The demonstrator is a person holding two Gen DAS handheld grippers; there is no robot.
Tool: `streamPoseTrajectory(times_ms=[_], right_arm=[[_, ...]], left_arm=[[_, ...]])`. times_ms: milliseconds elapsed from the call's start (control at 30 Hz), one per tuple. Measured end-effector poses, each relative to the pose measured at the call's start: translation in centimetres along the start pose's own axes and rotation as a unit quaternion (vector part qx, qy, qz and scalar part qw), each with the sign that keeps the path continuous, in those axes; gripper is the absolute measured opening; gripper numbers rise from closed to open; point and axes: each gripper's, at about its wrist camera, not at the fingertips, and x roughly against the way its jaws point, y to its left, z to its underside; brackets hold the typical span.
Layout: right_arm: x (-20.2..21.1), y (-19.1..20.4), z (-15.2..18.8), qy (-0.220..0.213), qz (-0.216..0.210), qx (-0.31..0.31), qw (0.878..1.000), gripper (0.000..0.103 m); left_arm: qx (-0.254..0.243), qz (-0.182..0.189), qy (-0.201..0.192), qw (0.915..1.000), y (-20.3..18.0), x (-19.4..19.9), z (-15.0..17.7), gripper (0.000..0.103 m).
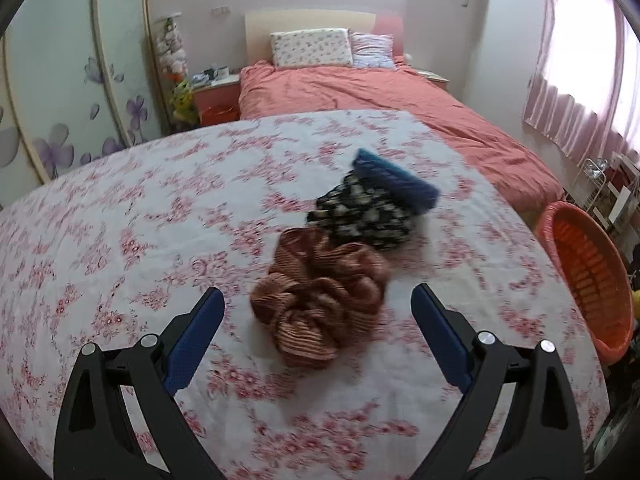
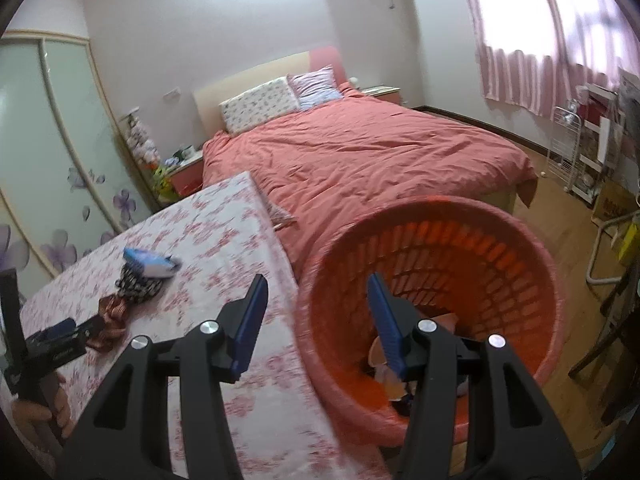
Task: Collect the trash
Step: 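Grasp the brown striped scrunchie with the left tool, then grasp the blue tissue pack with the right tool while the left tool holds the scrunchie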
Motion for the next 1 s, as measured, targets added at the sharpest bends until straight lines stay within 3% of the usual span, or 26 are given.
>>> streamPoseTrajectory(times_ms=[233, 367, 433, 533, 900, 1000], right_arm=[[-0.7, 3.3, 0.4, 0.018, -0.015, 0.026, 0.999, 0.052], [-1.1, 5.0, 0.7, 0.025, -0.023, 0.042, 0.999, 0.052], [-1.5, 5.9, 0.8, 0.03, -0.028, 0.05, 0.998, 0.052], [-1.9, 6.9, 1.1, 0.036, -0.035, 0.061, 0.997, 0.052], [-5.8, 12.7, 1.1, 0.065, -0.082, 0.092, 0.99, 0.052], [-7.3, 14.9, 0.9, 0.072, -0.101, 0.102, 0.987, 0.047]], left_arm=[[0.007, 0.008, 0.024, 0.9997, 0.6, -2.5, -0.2, 0.091], [0.022, 0.02, 0.045, 0.9985, 0.9, -3.6, 0.2, 0.07], [0.025, 0.022, 0.038, 0.9987, 1.1, -3.4, 0.3, 0.055], [0.028, 0.031, 0.033, 0.9986, 1.4, -3.0, 0.3, 0.044], [0.042, -0.004, 0.014, 0.999, 6.0, -1.2, 0.9, 0.04], [0.054, -0.012, 0.013, 0.9984, 7.6, -0.9, 1.0, 0.04]])
